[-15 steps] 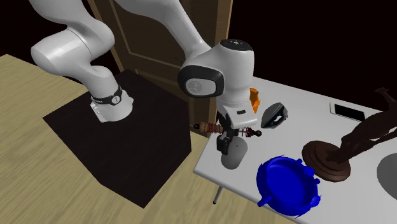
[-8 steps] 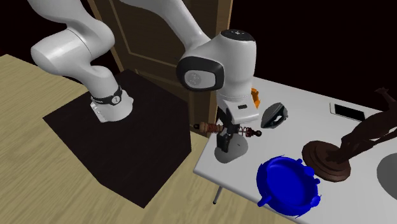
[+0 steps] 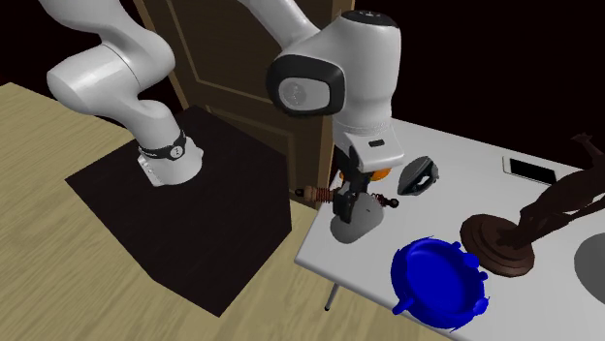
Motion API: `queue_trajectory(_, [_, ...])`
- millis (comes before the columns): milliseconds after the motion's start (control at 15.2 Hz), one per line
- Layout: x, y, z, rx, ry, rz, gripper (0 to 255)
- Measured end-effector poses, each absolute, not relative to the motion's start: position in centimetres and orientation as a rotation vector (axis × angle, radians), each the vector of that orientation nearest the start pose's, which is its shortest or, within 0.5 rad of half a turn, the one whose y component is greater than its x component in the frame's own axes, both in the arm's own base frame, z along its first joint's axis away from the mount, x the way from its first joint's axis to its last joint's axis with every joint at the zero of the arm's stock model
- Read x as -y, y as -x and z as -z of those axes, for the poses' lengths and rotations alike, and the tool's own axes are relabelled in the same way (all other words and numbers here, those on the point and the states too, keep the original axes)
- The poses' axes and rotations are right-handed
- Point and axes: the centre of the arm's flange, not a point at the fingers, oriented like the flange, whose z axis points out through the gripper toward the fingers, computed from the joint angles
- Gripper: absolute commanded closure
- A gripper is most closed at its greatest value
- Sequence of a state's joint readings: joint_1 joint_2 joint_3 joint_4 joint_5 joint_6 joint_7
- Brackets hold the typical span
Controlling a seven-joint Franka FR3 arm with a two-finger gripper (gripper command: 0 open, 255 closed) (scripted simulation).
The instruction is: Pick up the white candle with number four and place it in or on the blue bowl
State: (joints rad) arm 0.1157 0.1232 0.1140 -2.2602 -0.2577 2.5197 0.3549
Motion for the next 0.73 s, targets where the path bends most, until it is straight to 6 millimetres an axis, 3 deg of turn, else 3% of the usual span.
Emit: queue_trajectory(726, [-12.6,-53.1,-37.8,0.117,3.231,0.284,255])
